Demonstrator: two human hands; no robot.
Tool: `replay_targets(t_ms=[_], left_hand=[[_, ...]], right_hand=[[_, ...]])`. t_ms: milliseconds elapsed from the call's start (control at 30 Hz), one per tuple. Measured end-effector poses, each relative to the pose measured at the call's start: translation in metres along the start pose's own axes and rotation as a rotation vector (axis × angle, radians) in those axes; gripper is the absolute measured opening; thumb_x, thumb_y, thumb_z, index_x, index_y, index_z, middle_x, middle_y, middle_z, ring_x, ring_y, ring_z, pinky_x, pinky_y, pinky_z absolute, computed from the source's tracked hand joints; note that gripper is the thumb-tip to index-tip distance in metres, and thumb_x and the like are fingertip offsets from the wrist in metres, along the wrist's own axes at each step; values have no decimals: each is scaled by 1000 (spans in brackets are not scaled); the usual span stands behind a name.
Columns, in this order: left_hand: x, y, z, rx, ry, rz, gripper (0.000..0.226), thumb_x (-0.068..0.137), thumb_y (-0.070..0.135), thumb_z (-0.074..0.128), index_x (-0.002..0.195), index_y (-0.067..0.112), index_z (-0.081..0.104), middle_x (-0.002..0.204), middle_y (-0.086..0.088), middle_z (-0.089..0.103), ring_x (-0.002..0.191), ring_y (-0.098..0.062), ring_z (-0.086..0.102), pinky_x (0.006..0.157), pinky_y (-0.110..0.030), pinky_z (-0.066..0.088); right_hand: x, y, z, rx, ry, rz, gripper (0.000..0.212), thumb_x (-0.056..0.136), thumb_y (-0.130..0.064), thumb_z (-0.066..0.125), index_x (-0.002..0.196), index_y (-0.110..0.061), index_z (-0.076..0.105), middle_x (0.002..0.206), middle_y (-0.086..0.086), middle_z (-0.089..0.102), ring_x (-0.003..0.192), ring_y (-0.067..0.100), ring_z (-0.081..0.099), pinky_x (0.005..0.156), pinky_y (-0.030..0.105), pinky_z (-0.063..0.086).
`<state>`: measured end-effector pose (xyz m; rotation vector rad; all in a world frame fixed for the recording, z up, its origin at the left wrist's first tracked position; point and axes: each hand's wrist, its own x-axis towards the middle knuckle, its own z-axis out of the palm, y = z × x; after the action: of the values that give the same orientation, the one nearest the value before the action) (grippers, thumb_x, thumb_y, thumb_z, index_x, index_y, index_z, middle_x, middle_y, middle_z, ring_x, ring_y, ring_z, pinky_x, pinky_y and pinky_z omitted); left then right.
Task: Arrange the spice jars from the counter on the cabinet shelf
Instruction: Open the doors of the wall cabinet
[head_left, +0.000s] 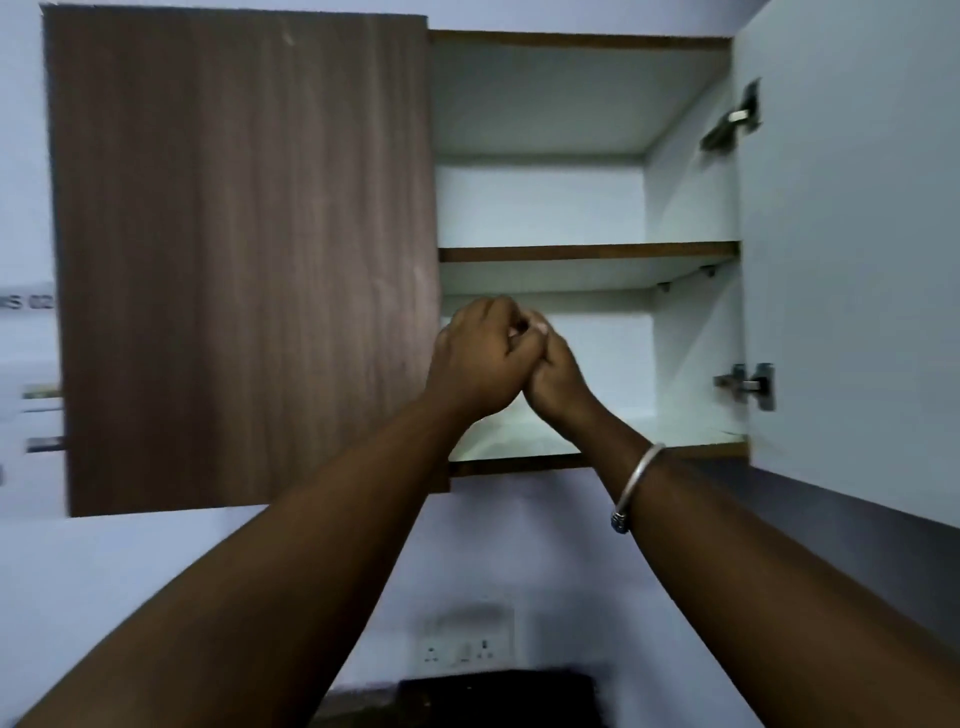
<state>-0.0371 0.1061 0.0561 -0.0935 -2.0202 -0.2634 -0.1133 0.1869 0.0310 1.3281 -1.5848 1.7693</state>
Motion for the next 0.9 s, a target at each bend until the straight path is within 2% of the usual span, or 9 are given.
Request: replay_targets(t_ms=[67, 133, 233, 333, 467, 533, 633, 733, 900], left_hand=[[-3, -33, -8, 53, -48, -145, 57, 98, 49, 38, 138, 14, 55, 147, -13, 54, 142, -34, 42, 116, -53, 34], [-8, -60, -12, 46, -138, -248, 66, 106, 47, 33, 163, 15, 25, 174, -7, 14, 161, -30, 6, 128, -53, 6], [-11, -79, -11, -23, -196, -278, 63, 111, 37, 29, 166, 16, 5, 174, 0, -10, 160, -18, -10, 129, -47, -7], [-10, -79, -9, -49, -224, -281, 62, 112, 32, 27, 165, 16, 1, 173, 0, -15, 160, -18, -12, 129, -50, -5], [-24, -76, -9, -27, -188, -232, 62, 112, 33, 28, 165, 18, -1, 172, 0, -18, 158, -17, -20, 128, -50, -10], [-36, -72, -14, -16, -124, -179, 63, 112, 38, 27, 165, 20, -1, 172, 0, -17, 157, -16, -21, 128, -49, -11], [-61, -64, -30, 33, -1, -88, 72, 106, 54, 24, 165, 22, -2, 172, 4, -17, 157, -12, -22, 127, -42, -15], [-92, -50, -56, 72, 139, 9, 79, 103, 56, 30, 165, 17, 1, 173, 3, -13, 159, -13, -18, 128, -40, -13], [-137, -31, -131, -31, 279, 59, 74, 106, 28, 51, 164, 10, 10, 175, -2, 1, 161, -18, -5, 130, -54, 2]], right_hand=[[10, 6, 30, -21, -149, 73, 44, 104, -12, 46, 147, -3, 43, 142, 9, 56, 128, 18, 54, 109, 27, 42], [10, 5, 53, -31, -237, 134, 48, 108, -9, 39, 155, -2, 31, 149, 3, 45, 134, 16, 47, 106, 8, 35], [12, 2, 74, 122, -287, 195, 41, 111, -6, 31, 152, -2, 35, 126, -6, 52, 97, -11, 61, 72, -5, 43], [14, 4, 79, 297, -222, 254, 41, 113, -13, 25, 147, 0, 44, 126, 3, 58, 76, -16, 69, 64, 1, 48], [0, -1, 75, 469, -174, 288, 35, 111, -5, 33, 138, -5, 55, 117, 0, 67, 87, -9, 72, 72, 7, 53], [-9, -8, 76, 354, -86, 242, 31, 106, -3, 47, 131, -14, 60, 114, -2, 70, 92, -7, 70, 81, 11, 55], [-17, -15, 79, 426, 62, 204, 26, 102, -10, 54, 124, -8, 69, 115, 9, 74, 107, 19, 71, 96, 33, 57], [-37, -40, 90, 616, 120, 167, 28, 102, -12, 50, 103, -11, 79, 98, 9, 78, 96, 22, 73, 84, 35, 59], [-75, -101, 129, 720, 41, -73, 22, 95, -17, 61, 83, -24, 79, 79, -3, 74, 80, 13, 69, 70, 26, 57]])
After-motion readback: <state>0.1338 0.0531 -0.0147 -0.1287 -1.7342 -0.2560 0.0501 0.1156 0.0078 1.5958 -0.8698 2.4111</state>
